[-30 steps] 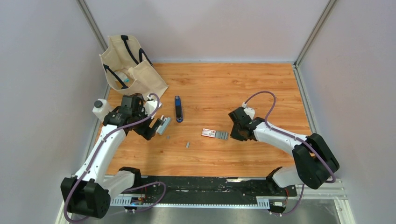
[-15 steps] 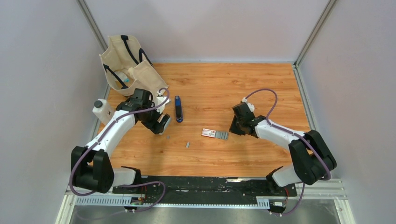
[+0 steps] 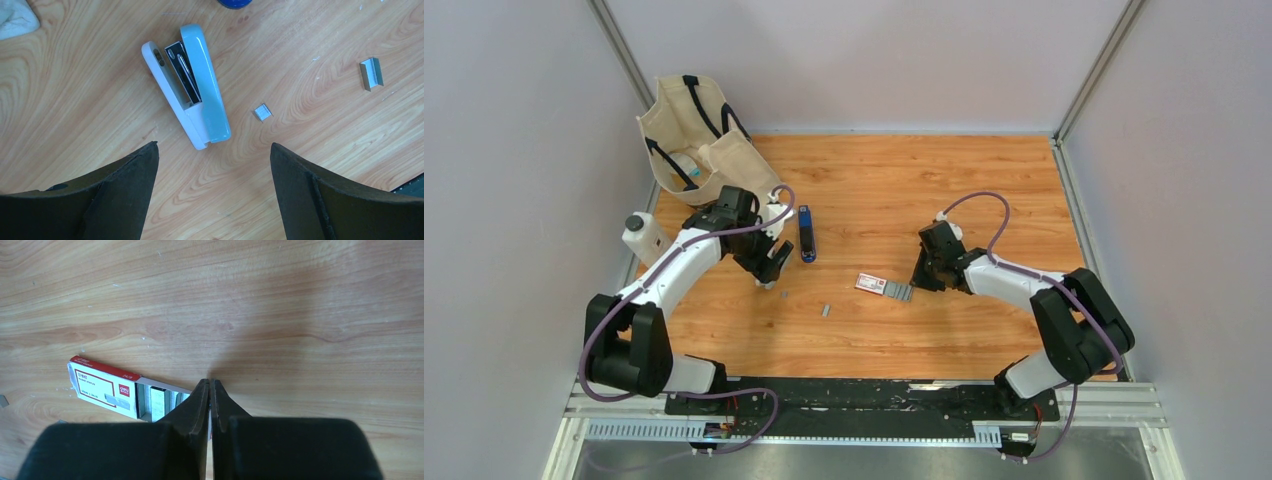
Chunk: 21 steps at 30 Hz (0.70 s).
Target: Unload the staples from the stapler
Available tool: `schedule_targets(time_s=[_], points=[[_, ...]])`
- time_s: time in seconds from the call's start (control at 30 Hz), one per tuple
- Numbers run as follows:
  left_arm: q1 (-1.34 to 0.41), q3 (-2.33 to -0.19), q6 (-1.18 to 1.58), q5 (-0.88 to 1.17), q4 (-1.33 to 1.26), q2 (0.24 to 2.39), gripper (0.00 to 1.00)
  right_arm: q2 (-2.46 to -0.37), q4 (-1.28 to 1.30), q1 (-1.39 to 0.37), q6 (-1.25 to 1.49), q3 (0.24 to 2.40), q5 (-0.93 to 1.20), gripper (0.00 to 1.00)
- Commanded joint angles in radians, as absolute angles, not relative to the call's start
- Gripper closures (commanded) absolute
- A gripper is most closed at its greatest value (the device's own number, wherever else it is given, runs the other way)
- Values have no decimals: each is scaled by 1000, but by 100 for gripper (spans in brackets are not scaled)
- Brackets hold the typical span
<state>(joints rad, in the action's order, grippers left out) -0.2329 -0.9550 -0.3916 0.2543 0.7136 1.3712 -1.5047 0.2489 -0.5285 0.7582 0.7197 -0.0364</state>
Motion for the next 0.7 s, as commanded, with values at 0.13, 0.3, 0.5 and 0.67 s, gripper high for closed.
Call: schedule_targets(time_s=[0.13, 0.3, 0.5, 0.67], points=[[-242, -983, -387, 256, 681, 1374, 10, -1425, 304, -526, 695, 739, -126, 93], [-244, -989, -394, 252, 681, 1381, 10, -1390, 305, -532, 701, 723, -106, 92], [-244, -989, -400, 250, 680, 1393, 10, -1377, 265, -554, 721, 692, -57, 93], [-248, -1006, -400, 250, 677, 1413, 10, -1394, 252, -563, 727, 686, -38, 94]])
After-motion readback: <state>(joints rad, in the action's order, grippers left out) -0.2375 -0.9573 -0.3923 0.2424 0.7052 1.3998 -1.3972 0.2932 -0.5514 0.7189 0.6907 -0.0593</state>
